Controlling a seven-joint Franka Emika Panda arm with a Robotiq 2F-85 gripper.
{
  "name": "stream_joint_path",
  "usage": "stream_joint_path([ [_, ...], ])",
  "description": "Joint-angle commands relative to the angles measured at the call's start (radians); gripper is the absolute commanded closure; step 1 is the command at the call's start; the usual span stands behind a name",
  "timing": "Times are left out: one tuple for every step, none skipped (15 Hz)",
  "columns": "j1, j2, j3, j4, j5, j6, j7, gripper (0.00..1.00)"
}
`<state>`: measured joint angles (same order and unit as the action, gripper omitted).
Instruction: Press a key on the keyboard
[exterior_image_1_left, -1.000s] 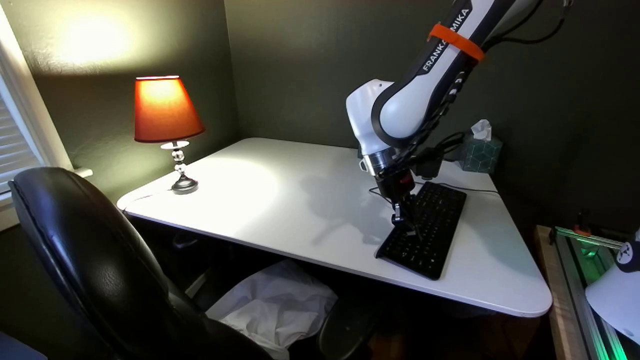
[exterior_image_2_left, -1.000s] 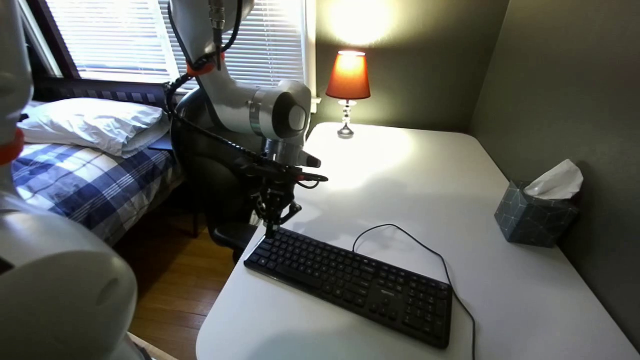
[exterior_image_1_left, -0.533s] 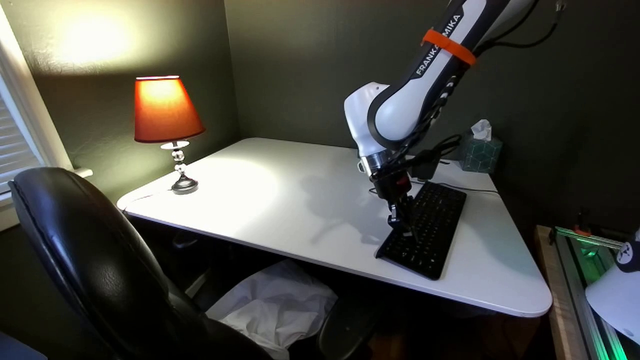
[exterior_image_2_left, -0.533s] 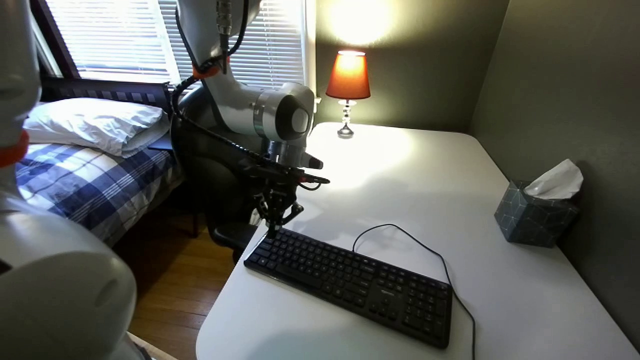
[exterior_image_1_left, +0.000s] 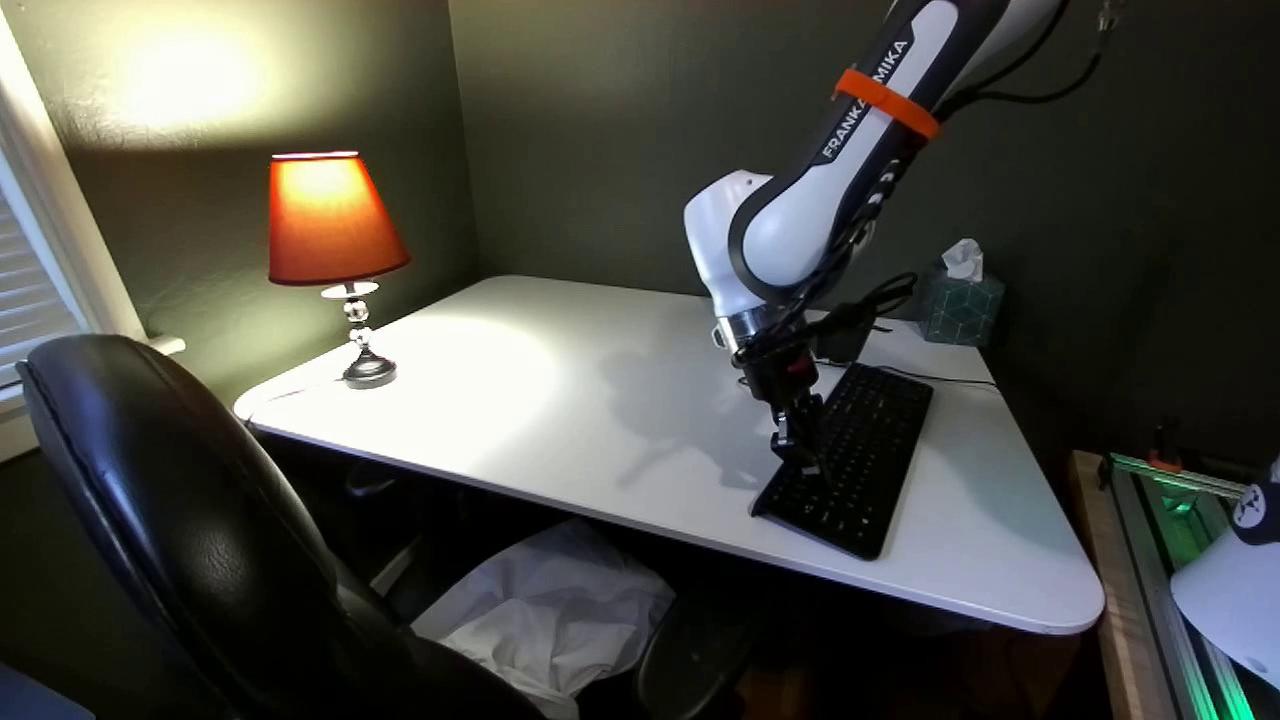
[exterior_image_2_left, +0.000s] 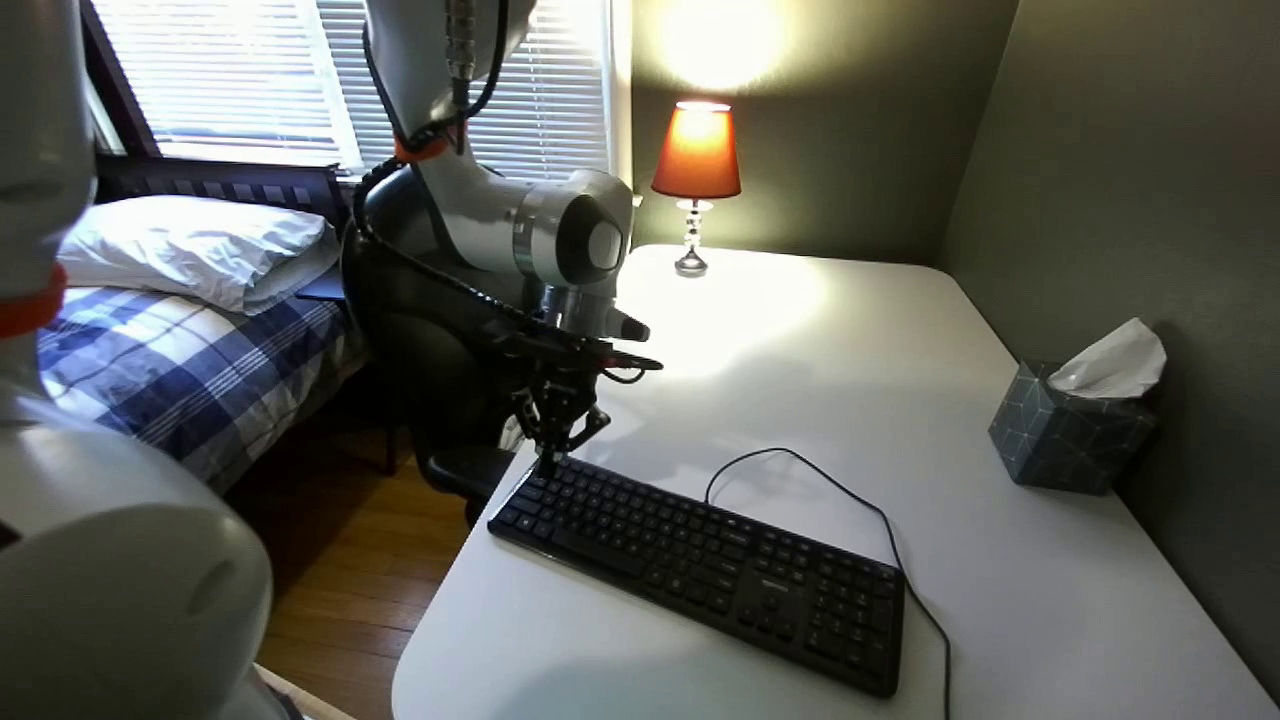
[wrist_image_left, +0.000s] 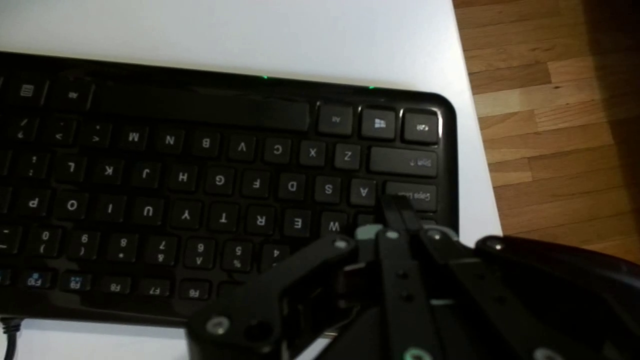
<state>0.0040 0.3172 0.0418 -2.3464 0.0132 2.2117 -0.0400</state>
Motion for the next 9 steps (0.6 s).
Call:
stream_joint_path([
  [-0.002, 0.028, 0.001, 0.020, 0.022, 0.014, -0.016, 1.00],
  [-0.002, 0.032, 0.001, 0.025, 0.022, 0.013, -0.016, 1.00],
  [-0.002, 0.036, 0.001, 0.029, 0.022, 0.012, -0.017, 1.00],
  [-0.003, 0.040, 0.001, 0.034, 0.022, 0.011, -0.019, 1.00],
  [-0.004, 0.044, 0.002, 0.038, 0.024, 0.010, -0.021, 1.00],
  [-0.004, 0.048, 0.003, 0.043, 0.024, 0.008, -0.023, 1.00],
  [-0.002, 0.053, 0.004, 0.049, 0.023, 0.004, -0.022, 1.00],
  [-0.001, 0.057, 0.005, 0.054, 0.024, 0.003, -0.022, 1.00],
  [-0.001, 0.062, 0.006, 0.059, 0.024, 0.002, -0.022, 1.00],
])
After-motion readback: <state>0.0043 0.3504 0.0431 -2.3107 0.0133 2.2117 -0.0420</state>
